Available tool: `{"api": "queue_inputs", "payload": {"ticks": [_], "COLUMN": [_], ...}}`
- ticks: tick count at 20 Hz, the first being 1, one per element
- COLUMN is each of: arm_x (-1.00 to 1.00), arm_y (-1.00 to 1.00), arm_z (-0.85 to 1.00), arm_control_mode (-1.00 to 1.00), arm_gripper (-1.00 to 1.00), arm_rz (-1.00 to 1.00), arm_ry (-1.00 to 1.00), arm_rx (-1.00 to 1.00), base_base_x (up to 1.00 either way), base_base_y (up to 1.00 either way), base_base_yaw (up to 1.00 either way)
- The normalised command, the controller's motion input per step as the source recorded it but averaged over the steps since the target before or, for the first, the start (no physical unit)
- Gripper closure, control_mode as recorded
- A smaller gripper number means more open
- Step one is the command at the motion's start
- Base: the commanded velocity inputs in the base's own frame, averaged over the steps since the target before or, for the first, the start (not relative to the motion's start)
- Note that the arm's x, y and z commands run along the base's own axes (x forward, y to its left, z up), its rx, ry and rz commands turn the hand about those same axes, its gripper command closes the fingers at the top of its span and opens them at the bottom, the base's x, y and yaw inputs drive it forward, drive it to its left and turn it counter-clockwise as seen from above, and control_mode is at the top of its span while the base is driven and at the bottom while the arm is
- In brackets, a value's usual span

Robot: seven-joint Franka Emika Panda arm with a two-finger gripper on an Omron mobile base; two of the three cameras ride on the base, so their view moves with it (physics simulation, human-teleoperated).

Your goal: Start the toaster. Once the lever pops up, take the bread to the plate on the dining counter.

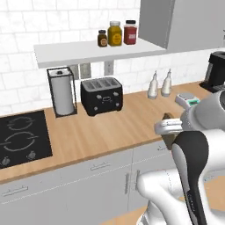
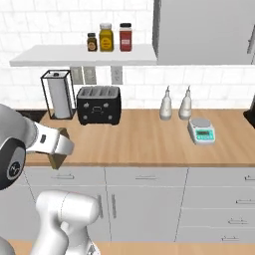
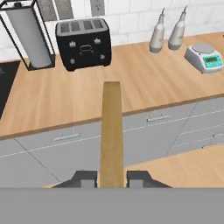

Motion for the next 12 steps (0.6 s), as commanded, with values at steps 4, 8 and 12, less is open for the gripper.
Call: {"api": "queue_inputs", "payload": {"ticks": [4, 8, 12], "arm_x": [0.0, 0.0, 0.0], "arm_y": [0.0, 0.0, 0.0], "arm_z": [0.0, 0.0, 0.0], "arm_control_mode": [1.0, 1.0, 1.0], "arm_gripper": [1.0, 1.0, 1.0], "arm_rz": [0.0, 0.0, 0.0], "arm_ry": [0.0, 0.0, 0.0], "arm_rx": [0.0, 0.0, 0.0], "base_base_x": [-0.17, 0.0, 0.0], "base_base_y": [-0.31, -0.05, 0.0], "base_base_yaw": [-0.8, -0.97, -0.99]}}
